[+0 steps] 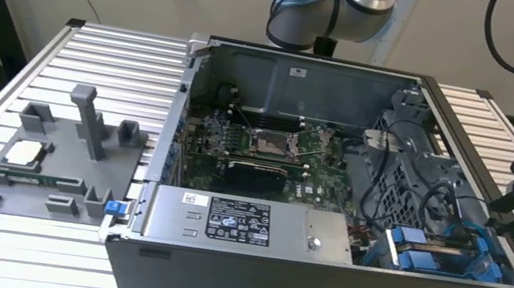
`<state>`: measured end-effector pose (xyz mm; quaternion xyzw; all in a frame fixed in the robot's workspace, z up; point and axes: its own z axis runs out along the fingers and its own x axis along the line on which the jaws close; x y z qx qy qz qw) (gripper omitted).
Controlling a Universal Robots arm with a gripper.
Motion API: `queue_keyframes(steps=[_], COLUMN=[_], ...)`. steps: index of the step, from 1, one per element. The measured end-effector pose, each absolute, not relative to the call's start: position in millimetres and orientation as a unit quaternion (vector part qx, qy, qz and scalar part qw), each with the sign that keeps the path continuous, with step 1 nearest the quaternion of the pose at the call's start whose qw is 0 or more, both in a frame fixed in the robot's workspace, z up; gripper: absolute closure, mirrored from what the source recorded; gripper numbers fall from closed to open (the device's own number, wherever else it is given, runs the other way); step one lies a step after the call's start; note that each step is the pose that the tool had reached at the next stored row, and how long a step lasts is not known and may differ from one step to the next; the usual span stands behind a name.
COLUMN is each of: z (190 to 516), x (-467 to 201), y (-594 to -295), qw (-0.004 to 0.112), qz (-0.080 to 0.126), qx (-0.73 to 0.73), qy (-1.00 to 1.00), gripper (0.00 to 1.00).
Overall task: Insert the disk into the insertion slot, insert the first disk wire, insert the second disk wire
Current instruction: 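Insert the second disk wire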
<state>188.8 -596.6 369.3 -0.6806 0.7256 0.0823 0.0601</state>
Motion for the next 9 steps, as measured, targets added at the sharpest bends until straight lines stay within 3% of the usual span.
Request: queue_keyframes(steps=[9], z=[359.2], x=[188.7], y=[-596.5], qw=[0.073], qz=[0.089], qx=[-0.643], qy=[0.757], gripper=[0.00])
